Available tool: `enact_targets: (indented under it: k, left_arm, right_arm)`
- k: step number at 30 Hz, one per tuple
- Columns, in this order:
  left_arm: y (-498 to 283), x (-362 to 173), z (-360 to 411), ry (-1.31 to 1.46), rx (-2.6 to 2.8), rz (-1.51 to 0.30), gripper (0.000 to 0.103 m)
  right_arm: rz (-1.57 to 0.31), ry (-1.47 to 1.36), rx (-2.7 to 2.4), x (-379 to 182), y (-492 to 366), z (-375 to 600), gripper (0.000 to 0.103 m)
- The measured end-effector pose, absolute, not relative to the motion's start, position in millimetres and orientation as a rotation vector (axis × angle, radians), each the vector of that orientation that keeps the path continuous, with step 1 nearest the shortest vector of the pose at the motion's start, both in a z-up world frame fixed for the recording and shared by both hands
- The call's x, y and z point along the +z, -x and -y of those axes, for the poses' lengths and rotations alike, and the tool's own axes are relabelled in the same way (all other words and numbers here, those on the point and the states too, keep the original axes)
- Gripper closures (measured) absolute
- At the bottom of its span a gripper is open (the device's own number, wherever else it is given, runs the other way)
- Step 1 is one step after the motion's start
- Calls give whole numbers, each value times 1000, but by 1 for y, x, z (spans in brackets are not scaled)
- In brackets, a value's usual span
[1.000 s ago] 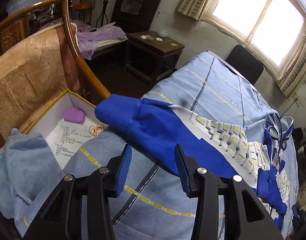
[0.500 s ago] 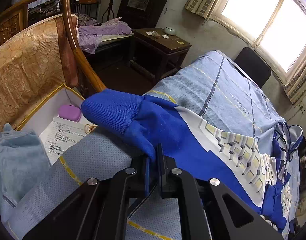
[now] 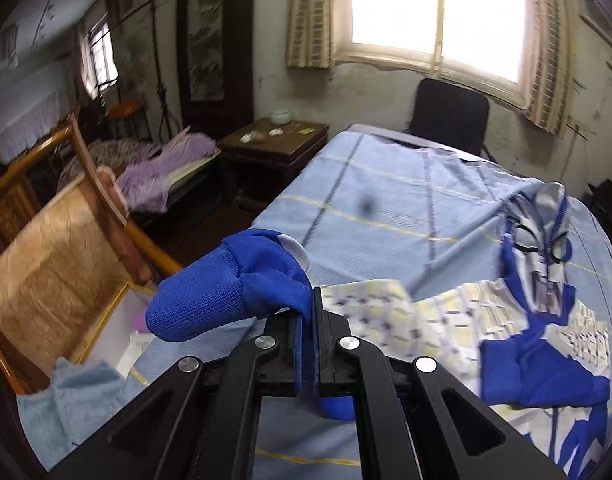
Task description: Fold large clothes
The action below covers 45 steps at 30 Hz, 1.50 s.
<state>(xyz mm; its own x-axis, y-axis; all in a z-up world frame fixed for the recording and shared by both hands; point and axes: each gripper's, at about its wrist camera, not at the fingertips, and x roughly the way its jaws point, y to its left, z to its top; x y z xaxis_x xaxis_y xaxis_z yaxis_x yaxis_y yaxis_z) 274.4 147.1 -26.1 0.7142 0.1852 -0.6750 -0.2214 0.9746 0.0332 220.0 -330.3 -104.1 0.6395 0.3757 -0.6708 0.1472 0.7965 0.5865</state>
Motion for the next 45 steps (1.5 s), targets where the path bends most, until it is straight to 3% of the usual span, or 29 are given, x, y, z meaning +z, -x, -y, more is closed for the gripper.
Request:
enact_targets:
  k: [11,21,25,26,29,33,38,45]
  left_arm:
    - [-268,-15,22,-180,9,-689,100]
    - [-276,-127,146,-365,-166,-853,97]
    - [-275,-133,143,-387,-186,-862,95]
    - [-274,-130,138,-375,-195,-868,89]
    - [-262,-109,114,-343,-182,-819,52]
    - [-239,-83,69,-323,-142,-719,38]
    - [-231,-87,1,-293,-85,-742,34]
    - [-251,-114,-36,-308,-53,-806,34]
  right_arm:
    - [-859,-700,159,-99,-217,336,66]
    - [-868,-784,141,-108,-219,354,66]
    - [-893,-770,134,-113,-223,352,66]
    - [-900,-769,138,-114,-224,350,66]
    - [-912,-754,152,-116,-226,345,66]
    - [-912,-722,175,-116,-226,338,66]
    - [-901,-668,237,-112,-226,322,65]
    - [-894,-412,323,-76,-234,248,54]
